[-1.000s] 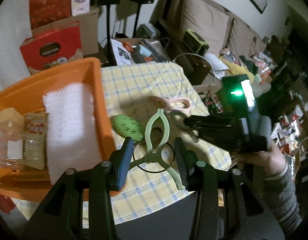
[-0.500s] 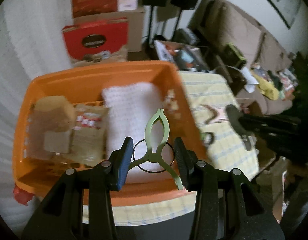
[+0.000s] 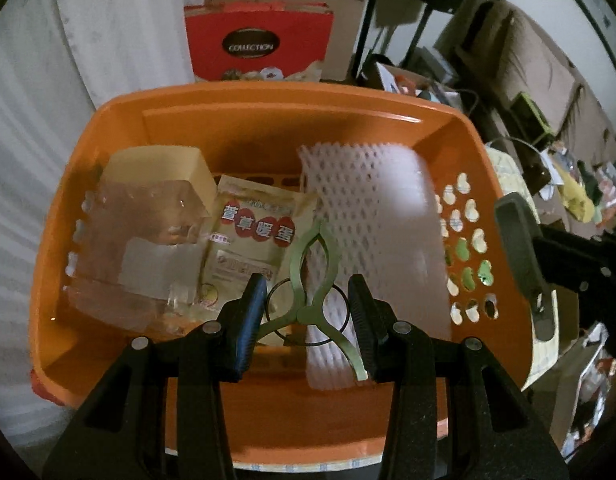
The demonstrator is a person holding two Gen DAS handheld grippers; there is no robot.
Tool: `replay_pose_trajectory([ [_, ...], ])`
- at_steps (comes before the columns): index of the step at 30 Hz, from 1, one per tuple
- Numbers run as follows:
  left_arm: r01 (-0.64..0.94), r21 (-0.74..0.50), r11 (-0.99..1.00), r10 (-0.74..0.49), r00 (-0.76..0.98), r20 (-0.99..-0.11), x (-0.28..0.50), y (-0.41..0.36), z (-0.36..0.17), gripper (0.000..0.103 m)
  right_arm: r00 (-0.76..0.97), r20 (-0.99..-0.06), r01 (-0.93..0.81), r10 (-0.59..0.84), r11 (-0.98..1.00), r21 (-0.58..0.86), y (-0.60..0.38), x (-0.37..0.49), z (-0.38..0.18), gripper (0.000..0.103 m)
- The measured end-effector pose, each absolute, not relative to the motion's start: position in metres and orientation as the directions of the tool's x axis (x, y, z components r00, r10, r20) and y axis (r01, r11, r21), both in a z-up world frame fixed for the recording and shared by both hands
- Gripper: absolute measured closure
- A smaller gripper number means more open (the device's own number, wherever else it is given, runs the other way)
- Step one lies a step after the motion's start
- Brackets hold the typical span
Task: Organize objects
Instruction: 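Carry both clips into the orange basket and open both grippers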
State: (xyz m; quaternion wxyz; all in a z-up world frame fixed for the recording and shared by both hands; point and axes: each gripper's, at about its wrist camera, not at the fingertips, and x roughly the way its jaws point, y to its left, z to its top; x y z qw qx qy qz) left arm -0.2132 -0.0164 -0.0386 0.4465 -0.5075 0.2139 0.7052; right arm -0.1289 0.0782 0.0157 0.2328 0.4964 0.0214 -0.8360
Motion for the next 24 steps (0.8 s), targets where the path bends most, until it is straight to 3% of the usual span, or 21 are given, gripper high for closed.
replay_pose_trajectory([
  [7,-0.819,-0.187,-0.542,0.425,-0.075,-0.902,-0.225,-0.023,-0.045,0.041,-0.381,-0.851,0.409,-0.36,-0.892,0.194,0.063,-0.139,0.0,0.091],
  [15,-0.811,-0.19,-0.554,0.438,-0.09,-0.894,-0.233,-0.039,-0.031,0.039,-0.366,-0.85,0.405,-0.38,-0.887,0.222,0.044,-0.146,-0.015,0.091],
  [21,-0.812,-0.189,-0.553,0.458,-0.106,-0.882,-0.232,-0.047,-0.018,0.032,-0.371,-0.849,0.401,-0.377,-0.889,0.219,0.045,-0.143,-0.014,0.086],
  [24,-0.809,-0.2,-0.552,0.475,-0.108,-0.873,-0.229,-0.049,-0.013,0.023,-0.405,-0.836,0.402,-0.369,-0.893,0.2,0.051,-0.137,-0.004,0.082],
])
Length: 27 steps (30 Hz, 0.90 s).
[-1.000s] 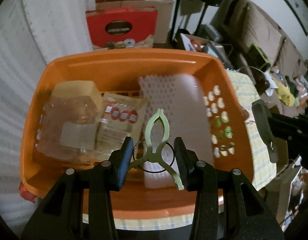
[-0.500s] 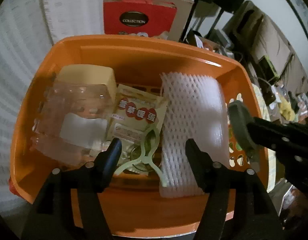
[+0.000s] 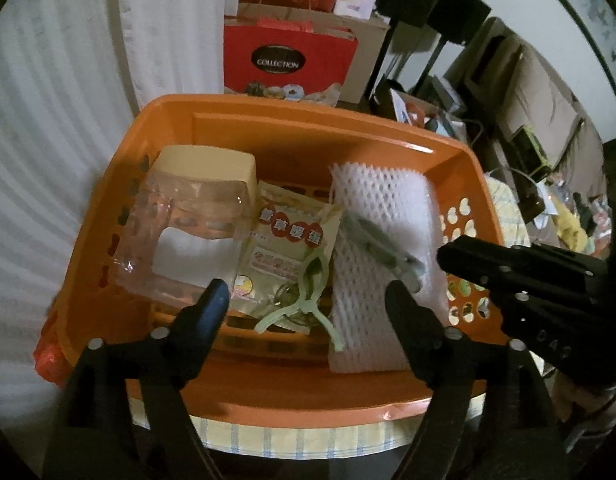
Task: Organize objects
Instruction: 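Carry both clips into the orange basket and open both grippers, then move the right tool to the green paw-print case while the left tool approaches the silver clip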
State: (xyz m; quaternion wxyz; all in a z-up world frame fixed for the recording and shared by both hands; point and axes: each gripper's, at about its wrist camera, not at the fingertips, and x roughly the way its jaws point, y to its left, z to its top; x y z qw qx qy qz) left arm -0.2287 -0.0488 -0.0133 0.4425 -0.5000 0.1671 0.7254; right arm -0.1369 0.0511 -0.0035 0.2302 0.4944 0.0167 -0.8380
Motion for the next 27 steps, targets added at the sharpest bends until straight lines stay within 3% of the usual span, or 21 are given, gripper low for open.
replay_pose_trajectory([
  [8,-0.82,-0.195,-0.538,0.485,-0.112,-0.867,-0.214,-0.048,-0.004,0.013,-0.472,-0.808,0.386,-0.352,-0.907,0.169,0.082,-0.117,0.022,0.069],
  [13,-0.832,-0.209,-0.514,0.492,-0.086,-0.866,-0.201,-0.044,-0.002,0.012,-0.505,-0.803,0.352,-0.316,-0.925,0.142,0.108,-0.107,0.028,0.043],
  [16,-0.843,-0.206,-0.497,0.497,-0.082,-0.864,-0.191,-0.04,-0.002,0.0,-0.517,-0.804,0.332,-0.293,-0.935,0.126,0.123,-0.102,0.03,0.033],
  [19,-0.856,-0.215,-0.47,0.507,-0.063,-0.859,-0.179,-0.036,0.001,0.0,-0.529,-0.808,0.309,-0.26,-0.946,0.102,0.138,-0.098,0.031,0.025],
  [27,-0.878,-0.238,-0.416,0.527,-0.019,-0.85,-0.147,-0.027,0.001,0.0,-0.545,-0.816,0.244,-0.19,-0.968,0.063,0.179,-0.084,0.022,0.021],
])
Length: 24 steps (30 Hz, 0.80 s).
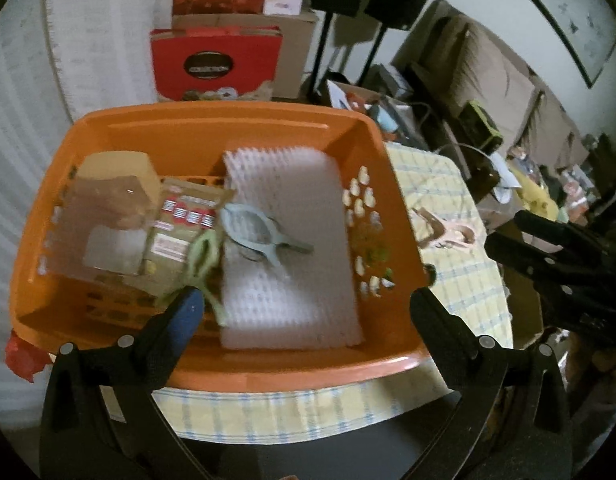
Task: Organize objects
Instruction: 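Move the right tool to the green paw-print case while the left tool approaches the silver clip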
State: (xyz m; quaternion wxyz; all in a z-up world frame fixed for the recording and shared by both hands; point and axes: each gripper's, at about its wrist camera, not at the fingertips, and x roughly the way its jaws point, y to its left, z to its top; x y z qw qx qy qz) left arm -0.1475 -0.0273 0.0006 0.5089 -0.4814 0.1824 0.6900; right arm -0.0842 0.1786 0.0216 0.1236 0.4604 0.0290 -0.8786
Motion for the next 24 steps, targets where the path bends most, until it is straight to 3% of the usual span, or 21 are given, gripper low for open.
replay_pose_trajectory([
  [14,-0.895,-0.255,-0.366,0.548,0.015,-0.837,-0.108,-0.013,0.008,0.0,-0.475,-0.859,0.23,-0.192,-0.969,0.089,0.205,-0.094,-0.024,0.026],
  [24,-0.89,-0.261,-0.374,0.537,0.022,-0.843,-0.112,-0.006,0.001,0.001,-0.4,-0.883,0.307,-0.246,-0.944,0.124,0.182,-0.123,-0.068,0.041],
])
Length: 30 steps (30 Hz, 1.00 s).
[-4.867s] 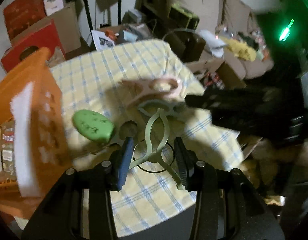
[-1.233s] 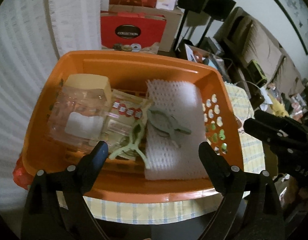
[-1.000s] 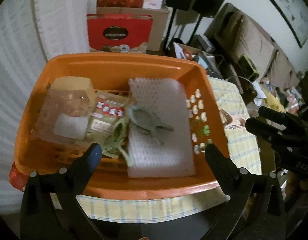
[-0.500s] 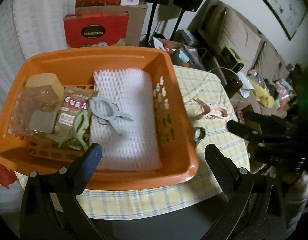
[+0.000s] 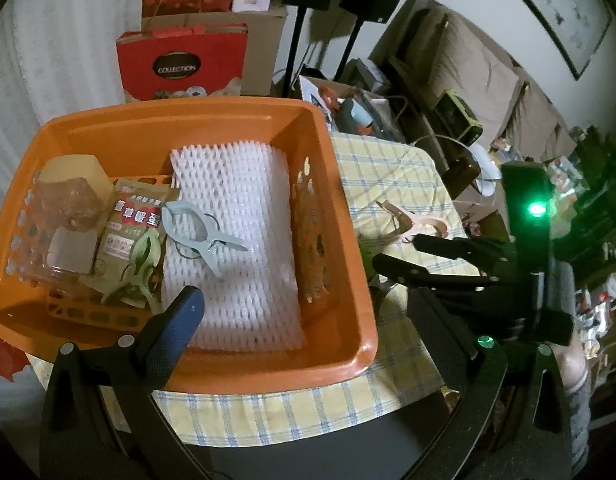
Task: Organize objects
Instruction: 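Move the right tool to the green paw-print case while the left tool approaches the silver clip, then grasp the green paw-print case with the right gripper and lift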
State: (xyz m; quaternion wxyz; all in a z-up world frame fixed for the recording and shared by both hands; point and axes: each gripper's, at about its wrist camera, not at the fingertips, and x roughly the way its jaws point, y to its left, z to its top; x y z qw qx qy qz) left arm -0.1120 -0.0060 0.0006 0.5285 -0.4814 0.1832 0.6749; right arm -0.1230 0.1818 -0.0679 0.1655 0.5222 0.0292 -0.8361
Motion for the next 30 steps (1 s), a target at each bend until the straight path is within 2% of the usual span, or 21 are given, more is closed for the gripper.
replay_pose_trajectory([
  [9,-0.879,-0.274,-0.39,0.534,0.026,-0.845,-0.128,-0.007,-0.004,0.001,-0.363,-0.893,0.366,-0.265,-0.922,0.125,0.158,-0.143,-0.093,0.042],
  [16,-0.878,-0.288,-0.381,0.542,0.04,-0.839,-0.131,-0.008,-0.004,0.001,-0.346,-0.902,0.371,-0.258,-0.921,0.122,0.152,-0.147,-0.108,0.055],
  [19,-0.881,-0.292,-0.372,0.542,0.049,-0.839,-0.127,-0.006,-0.004,0.001,-0.352,-0.9,0.359,-0.258,-0.925,0.124,0.154,-0.147,-0.108,0.055],
  [30,-0.929,-0.255,-0.268,0.555,0.068,-0.829,-0.083,0.001,0.011,0.001,-0.453,-0.837,0.25,-0.306,-0.945,0.211,0.215,-0.125,-0.048,0.055],
])
